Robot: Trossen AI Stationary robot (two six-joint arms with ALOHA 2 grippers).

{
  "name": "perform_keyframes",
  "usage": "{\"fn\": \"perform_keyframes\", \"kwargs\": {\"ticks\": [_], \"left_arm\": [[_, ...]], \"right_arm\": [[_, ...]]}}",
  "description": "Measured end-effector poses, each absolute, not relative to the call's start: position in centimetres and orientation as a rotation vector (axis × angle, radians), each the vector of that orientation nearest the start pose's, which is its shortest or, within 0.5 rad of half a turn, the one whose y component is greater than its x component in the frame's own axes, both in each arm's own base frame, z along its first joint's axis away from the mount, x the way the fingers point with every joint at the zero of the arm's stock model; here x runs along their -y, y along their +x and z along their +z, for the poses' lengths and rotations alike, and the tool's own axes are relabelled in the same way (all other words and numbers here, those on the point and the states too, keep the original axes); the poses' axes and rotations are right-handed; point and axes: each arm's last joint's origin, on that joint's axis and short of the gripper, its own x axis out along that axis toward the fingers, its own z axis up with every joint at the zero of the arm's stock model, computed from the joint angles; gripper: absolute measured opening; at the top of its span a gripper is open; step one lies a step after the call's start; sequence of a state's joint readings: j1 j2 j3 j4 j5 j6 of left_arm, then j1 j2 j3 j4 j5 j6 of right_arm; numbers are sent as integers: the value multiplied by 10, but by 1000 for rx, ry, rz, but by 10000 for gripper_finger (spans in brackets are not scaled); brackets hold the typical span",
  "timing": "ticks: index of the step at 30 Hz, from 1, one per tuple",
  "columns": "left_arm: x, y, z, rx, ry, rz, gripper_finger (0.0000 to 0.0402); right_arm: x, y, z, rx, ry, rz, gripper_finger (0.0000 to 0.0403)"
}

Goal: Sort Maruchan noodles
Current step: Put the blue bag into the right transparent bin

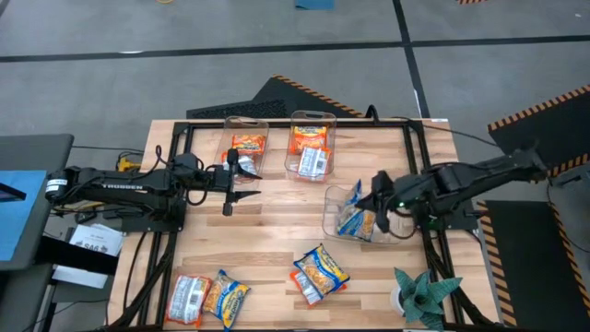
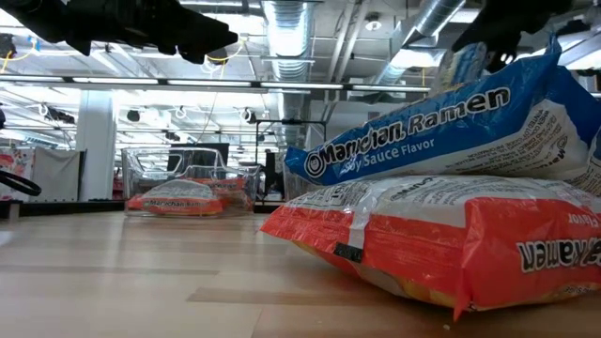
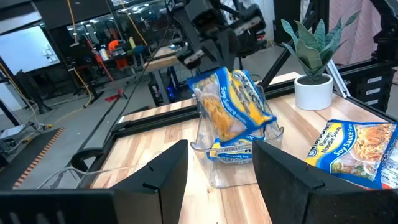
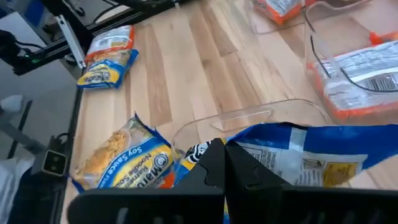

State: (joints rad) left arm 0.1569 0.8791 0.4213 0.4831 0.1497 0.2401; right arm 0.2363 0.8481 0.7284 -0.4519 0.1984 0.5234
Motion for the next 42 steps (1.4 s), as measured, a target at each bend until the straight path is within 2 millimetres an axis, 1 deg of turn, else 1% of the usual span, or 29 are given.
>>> {"fn": "perform_keyframes", "kwargs": {"ticks": [3,6,9,13,19,22,26,29,32,35,37,42], "left_arm": [[-26,193,255,25,244,10,169],[-26,193,255,24,244,10,169],[-26,193,255,22,244,10,169],[-26,193,254,20,243,13,169],[-26,193,254,17,245,20,169],[-27,193,254,15,245,36,169],[-27,193,254,14,245,40,169],[-27,193,254,14,245,40,169],[-27,193,254,10,245,39,169],[-27,193,253,1,250,38,169],[-27,193,252,-4,262,38,169],[-27,193,252,-6,266,49,169]], "right_arm": [[-38,183,275,-563,390,-110,17],[-38,187,270,-601,394,-112,29],[-34,185,266,-644,424,-151,44],[-26,184,264,-657,440,-218,59],[-18,189,268,-597,441,-233,84],[-20,195,278,-486,427,-183,101],[-30,214,288,-344,409,-46,126],[-42,231,287,-285,375,110,147],[-54,244,278,-287,289,204,161],[-66,257,271,-352,221,253,168],[-76,266,270,-414,194,272,168],[-103,288,274,-652,76,321,168]]}}
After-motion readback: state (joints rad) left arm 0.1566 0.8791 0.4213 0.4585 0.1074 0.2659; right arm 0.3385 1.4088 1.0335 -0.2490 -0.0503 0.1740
